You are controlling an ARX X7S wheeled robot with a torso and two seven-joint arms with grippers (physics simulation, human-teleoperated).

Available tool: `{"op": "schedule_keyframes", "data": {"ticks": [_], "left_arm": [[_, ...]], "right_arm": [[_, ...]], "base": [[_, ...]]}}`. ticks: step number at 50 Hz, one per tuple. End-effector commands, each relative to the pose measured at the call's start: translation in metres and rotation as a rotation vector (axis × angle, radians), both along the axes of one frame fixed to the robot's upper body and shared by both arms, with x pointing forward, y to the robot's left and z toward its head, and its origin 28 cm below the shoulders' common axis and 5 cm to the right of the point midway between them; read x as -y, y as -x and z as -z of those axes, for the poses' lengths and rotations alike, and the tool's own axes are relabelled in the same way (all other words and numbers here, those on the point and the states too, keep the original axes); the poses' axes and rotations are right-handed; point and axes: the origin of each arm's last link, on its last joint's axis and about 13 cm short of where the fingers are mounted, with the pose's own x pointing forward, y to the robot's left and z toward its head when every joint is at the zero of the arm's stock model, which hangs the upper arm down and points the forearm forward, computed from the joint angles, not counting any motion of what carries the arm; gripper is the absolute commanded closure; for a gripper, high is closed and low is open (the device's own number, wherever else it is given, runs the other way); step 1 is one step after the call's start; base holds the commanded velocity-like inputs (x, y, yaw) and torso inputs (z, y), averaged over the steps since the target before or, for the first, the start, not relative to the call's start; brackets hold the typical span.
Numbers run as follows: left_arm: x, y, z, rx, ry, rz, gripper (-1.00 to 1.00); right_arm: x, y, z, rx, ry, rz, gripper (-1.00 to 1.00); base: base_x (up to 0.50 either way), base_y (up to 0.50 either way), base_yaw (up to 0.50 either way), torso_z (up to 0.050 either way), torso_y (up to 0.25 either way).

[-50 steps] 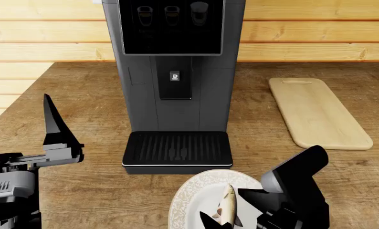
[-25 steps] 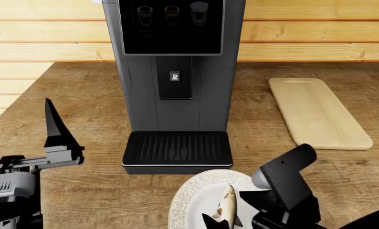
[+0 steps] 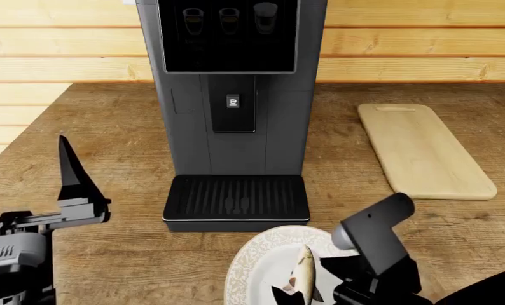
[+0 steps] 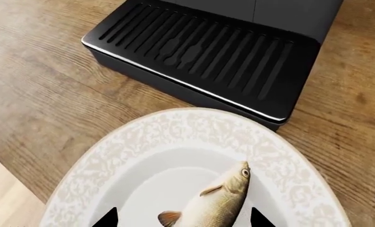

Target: Pick the fish from the plate and place it on the cutting board. Then pick the condiment bottle from the cabinet and place it next to the cutting board.

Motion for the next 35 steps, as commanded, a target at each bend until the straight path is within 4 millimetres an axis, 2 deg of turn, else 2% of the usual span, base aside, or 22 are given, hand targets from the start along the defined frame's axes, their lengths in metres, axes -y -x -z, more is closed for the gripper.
{"op": "schedule_keyframes", "data": {"ticks": [1, 35], "left_arm": [[-0.0001, 0.0011, -0.0002, 0.0, -0.002, -0.001, -1.0], [-0.0021, 0.0011, 0.003, -0.006, 0.009, 0.002, -1.0]], "right_arm": [[0.0009, -0.0006, 0.002, -0.023, 0.014, 0.004, -1.0], [-0.007, -0.0053, 0.0059, -0.038, 0.104, -0.027, -1.0]], "base": [[0.0, 0.0, 0.0, 0.0, 0.0], [0.0, 0.0, 0.0, 0.0, 0.0]]}}
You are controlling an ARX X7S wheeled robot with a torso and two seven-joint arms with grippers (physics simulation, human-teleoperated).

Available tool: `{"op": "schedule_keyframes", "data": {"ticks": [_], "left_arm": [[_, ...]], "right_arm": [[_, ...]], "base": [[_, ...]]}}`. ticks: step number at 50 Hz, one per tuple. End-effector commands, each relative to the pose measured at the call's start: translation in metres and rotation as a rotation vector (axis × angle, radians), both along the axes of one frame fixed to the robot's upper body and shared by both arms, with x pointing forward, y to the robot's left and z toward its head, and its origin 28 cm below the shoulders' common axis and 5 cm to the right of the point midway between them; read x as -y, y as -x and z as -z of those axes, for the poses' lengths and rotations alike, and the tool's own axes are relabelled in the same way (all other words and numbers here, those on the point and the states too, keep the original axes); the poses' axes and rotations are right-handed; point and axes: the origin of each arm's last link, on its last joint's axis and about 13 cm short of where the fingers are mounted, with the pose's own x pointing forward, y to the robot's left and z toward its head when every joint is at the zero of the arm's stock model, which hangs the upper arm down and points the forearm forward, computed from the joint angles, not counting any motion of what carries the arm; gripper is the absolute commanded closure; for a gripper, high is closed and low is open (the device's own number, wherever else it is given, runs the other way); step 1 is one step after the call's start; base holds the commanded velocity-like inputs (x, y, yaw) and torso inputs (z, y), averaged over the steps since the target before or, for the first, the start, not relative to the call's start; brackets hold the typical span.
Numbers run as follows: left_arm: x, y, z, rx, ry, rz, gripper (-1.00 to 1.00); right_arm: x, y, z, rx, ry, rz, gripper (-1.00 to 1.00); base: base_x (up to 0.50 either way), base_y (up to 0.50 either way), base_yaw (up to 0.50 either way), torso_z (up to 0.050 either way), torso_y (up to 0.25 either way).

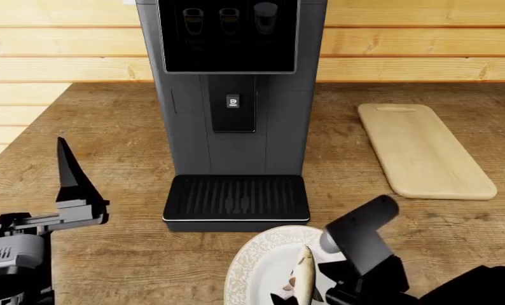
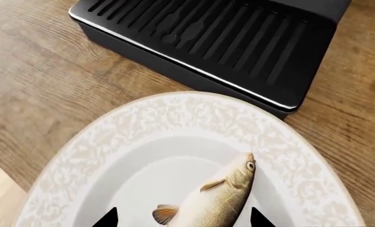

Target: Pick the fish from the plate and place it on the cutting board. Then pick the condiment bottle from the cabinet and place it next to the cutting board.

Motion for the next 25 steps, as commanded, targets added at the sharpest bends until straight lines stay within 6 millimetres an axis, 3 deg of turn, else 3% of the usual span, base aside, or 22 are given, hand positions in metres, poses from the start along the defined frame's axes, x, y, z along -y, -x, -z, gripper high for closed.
{"op": "schedule_keyframes", "data": {"ticks": [1, 22, 23, 25], "left_arm": [[-0.0006, 0.0003, 0.0016, -0.003, 0.005, 0.001, -1.0], [-0.0013, 0.002, 0.0038, -0.009, 0.004, 0.011, -1.0], [-0.0012, 0.0021, 0.0038, -0.009, 0.004, 0.012, -1.0], [-0.0012, 0.0021, 0.0037, -0.009, 0.003, 0.012, -1.0]], "right_arm": [[-0.0021, 0.0, 0.0022, 0.001, 0.04, -0.009, -1.0], [-0.0051, -0.0021, 0.0072, -0.003, 0.067, -0.017, -1.0], [-0.0051, -0.0018, 0.0069, 0.002, 0.072, -0.016, 1.0], [-0.0054, -0.001, 0.0066, 0.01, 0.08, -0.018, 1.0]], "base": [[0.0, 0.0, 0.0, 0.0, 0.0], [0.0, 0.0, 0.0, 0.0, 0.0], [0.0, 0.0, 0.0, 0.0, 0.0], [0.0, 0.0, 0.0, 0.0, 0.0]]}}
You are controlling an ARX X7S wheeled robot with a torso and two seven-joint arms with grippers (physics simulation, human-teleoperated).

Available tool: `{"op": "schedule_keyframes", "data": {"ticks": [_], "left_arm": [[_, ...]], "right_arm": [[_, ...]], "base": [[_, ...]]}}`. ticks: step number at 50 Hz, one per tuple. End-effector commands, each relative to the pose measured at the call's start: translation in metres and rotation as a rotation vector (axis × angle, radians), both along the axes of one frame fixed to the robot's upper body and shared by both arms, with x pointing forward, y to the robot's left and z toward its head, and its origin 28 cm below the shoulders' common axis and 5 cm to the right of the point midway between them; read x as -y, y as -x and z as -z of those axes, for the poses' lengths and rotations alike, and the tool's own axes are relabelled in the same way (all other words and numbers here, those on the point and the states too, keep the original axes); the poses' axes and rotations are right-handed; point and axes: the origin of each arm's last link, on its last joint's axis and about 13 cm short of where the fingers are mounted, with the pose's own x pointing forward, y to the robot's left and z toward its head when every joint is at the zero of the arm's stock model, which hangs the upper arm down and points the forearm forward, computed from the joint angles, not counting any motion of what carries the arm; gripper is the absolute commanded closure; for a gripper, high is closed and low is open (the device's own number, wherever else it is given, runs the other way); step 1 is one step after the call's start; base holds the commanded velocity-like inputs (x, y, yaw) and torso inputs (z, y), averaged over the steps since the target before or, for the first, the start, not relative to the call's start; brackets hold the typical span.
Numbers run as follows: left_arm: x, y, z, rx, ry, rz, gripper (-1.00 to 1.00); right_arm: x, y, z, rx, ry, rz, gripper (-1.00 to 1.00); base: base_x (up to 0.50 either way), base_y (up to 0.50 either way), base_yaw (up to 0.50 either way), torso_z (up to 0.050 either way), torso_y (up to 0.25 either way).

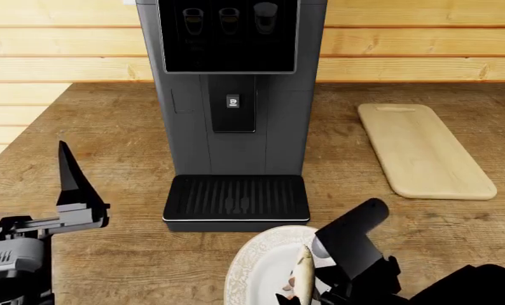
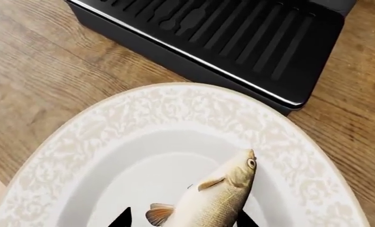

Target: Pick the fish from the plate and place it on the cutting board. Then pick the condiment bottle from the cabinet and place it next to the cutting board.

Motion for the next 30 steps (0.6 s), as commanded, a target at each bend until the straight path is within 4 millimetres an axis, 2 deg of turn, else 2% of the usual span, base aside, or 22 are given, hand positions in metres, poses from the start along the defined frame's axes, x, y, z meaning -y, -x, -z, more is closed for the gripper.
{"op": "schedule_keyframes", "data": {"ticks": [1, 19, 24, 30], "left_arm": [[0.0, 0.0, 0.0, -0.001, -0.001, 0.003, -1.0], [-0.001, 0.002, 0.0, 0.0, 0.004, 0.003, -1.0], [-0.001, 0.002, 0.001, -0.003, 0.003, 0.002, -1.0], [0.0, 0.001, 0.002, -0.006, 0.001, 0.003, -1.0]], "right_arm": [[-0.001, 0.001, 0.001, 0.005, 0.024, -0.002, 1.0], [0.0, 0.0, -0.004, 0.061, 0.033, 0.024, 1.0], [0.002, 0.001, -0.015, 0.12, 0.017, 0.048, 1.0], [0.005, 0.004, -0.037, 0.238, -0.01, 0.083, 1.0]], "base": [[0.0, 0.0, 0.0, 0.0, 0.0], [0.0, 0.0, 0.0, 0.0, 0.0], [0.0, 0.0, 0.0, 0.0, 0.0], [0.0, 0.0, 0.0, 0.0, 0.0]]}}
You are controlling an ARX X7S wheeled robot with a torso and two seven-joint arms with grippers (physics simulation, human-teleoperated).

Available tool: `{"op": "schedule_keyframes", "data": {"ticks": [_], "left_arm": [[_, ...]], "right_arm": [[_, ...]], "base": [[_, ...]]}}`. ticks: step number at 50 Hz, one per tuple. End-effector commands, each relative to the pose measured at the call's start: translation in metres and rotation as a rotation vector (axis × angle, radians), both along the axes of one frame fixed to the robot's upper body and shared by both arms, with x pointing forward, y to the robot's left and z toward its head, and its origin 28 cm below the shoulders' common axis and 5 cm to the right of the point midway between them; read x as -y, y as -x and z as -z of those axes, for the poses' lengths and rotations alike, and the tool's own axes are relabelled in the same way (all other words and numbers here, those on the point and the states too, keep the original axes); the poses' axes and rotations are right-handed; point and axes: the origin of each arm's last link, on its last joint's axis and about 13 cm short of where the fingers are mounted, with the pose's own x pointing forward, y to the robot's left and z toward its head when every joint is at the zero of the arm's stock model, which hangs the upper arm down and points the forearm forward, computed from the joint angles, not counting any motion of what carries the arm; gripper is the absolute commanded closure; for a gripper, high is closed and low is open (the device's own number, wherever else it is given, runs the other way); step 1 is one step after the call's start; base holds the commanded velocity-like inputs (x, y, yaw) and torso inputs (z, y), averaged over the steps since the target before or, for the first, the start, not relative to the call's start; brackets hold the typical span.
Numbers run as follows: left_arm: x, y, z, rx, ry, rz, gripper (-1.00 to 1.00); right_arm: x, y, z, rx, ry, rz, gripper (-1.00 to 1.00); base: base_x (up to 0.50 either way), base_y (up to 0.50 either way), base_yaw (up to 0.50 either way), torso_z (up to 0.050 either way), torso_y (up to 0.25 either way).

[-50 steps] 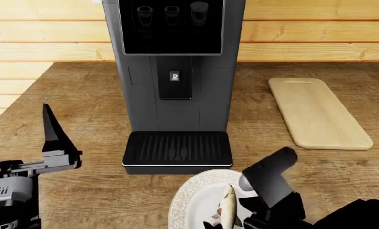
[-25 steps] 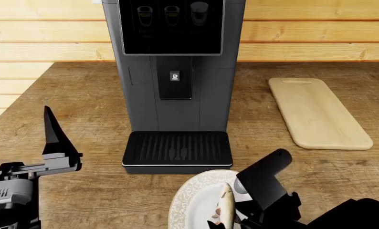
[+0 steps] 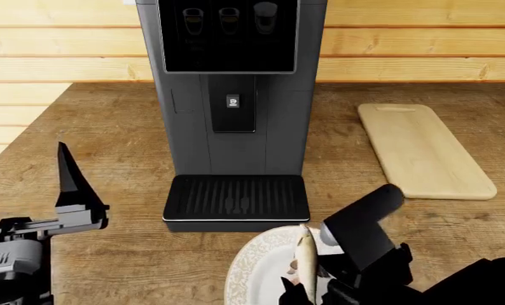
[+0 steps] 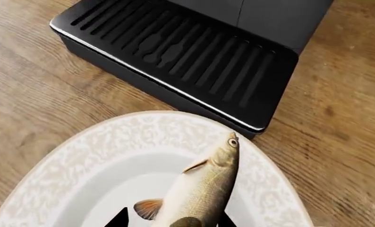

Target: Pick the fish from the plate and place it on the cutting board. Then pick the condiment bottle from the cabinet and place it next to the cutting board.

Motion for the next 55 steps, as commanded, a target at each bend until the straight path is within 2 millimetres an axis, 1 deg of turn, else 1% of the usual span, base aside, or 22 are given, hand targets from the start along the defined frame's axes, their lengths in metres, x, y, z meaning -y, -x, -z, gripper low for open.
{"op": "schedule_keyframes", "data": {"ticks": [1, 6, 9, 13, 17, 24, 26, 31, 38, 39, 40, 41, 42, 44, 50, 52, 55], "left_arm": [[0.0, 0.0, 0.001, -0.004, -0.002, -0.001, -1.0], [0.0, 0.0, 0.0, -0.001, -0.003, -0.002, -1.0], [0.0, 0.0, -0.002, 0.004, -0.004, -0.007, -1.0], [-0.002, 0.0, -0.004, 0.013, -0.006, -0.017, -1.0], [-0.002, 0.001, -0.004, 0.014, -0.007, -0.02, -1.0], [-0.003, 0.001, -0.005, 0.014, -0.01, -0.023, -1.0], [-0.003, 0.001, -0.004, 0.013, -0.01, -0.024, -1.0], [-0.002, 0.001, -0.004, 0.014, -0.007, -0.023, -1.0], [-0.004, 0.004, -0.005, 0.017, -0.003, -0.036, -1.0], [-0.005, 0.004, -0.005, 0.017, -0.003, -0.038, -1.0], [-0.005, 0.004, -0.004, 0.017, -0.003, -0.04, -1.0], [-0.005, 0.004, -0.004, 0.016, -0.002, -0.041, -1.0], [-0.005, 0.005, -0.004, 0.017, -0.002, -0.042, -1.0], [-0.005, 0.005, -0.004, 0.017, -0.001, -0.043, -1.0], [-0.005, 0.007, -0.005, 0.018, 0.0, -0.046, -1.0], [-0.006, 0.008, -0.005, 0.019, 0.0, -0.048, -1.0], [-0.006, 0.009, -0.005, 0.019, -0.002, -0.055, -1.0]], "right_arm": [[0.004, 0.003, -0.028, 0.173, -0.033, 0.044, 1.0], [0.005, 0.004, -0.041, 0.261, -0.048, 0.063, 1.0], [0.008, 0.001, -0.048, 0.317, -0.063, 0.104, 1.0], [0.017, -0.006, -0.059, 0.404, -0.081, 0.199, 1.0], [0.026, -0.026, -0.065, 0.476, -0.06, 0.282, 1.0], [0.037, -0.071, -0.065, 0.541, -0.003, 0.39, 1.0], [0.038, -0.08, -0.065, 0.558, 0.014, 0.413, 1.0], [0.038, -0.084, -0.065, 0.576, 0.062, 0.477, 1.0], [0.038, -0.083, -0.065, 0.541, 0.118, 0.559, 1.0], [0.053, -0.081, -0.079, 0.54, 0.117, 0.512, 1.0], [0.083, -0.074, -0.105, 0.527, 0.136, 0.493, 1.0], [0.096, -0.077, -0.116, 0.524, 0.136, 0.494, 1.0], [0.102, -0.086, -0.121, 0.519, 0.141, 0.497, 1.0], [0.11, -0.101, -0.125, 0.513, 0.148, 0.511, 1.0], [0.128, -0.135, -0.13, 0.509, 0.151, 0.572, 1.0], [0.133, -0.146, -0.129, 0.496, 0.161, 0.586, 1.0], [0.137, -0.17, -0.125, 0.467, 0.187, 0.61, 1.0]], "base": [[0.0, 0.0, 0.0, 0.0, 0.0], [0.0, 0.0, 0.0, 0.0, 0.0], [0.0, 0.0, 0.0, 0.0, 0.0], [0.0, 0.0, 0.0, 0.0, 0.0], [0.0, 0.0, 0.0, 0.0, 0.003], [0.0, 0.0, 0.0, 0.0, 0.0], [0.0, 0.0, 0.0, 0.0, 0.0], [0.0, 0.0, 0.0, 0.0, 0.0], [0.0, 0.0, 0.0, 0.0, 0.001], [0.0, 0.0, 0.0, 0.0, 0.0], [0.0, 0.0, 0.0, 0.0, 0.0], [0.0, 0.0, 0.0, 0.0, 0.0], [0.0, 0.0, 0.0, 0.0, 0.0], [0.0, 0.0, 0.0, 0.0, 0.0], [0.0, 0.0, 0.0, 0.0, 0.002], [0.0, 0.0, 0.0, 0.0, 0.0], [0.0, 0.0, 0.0, 0.0, 0.0]]}}
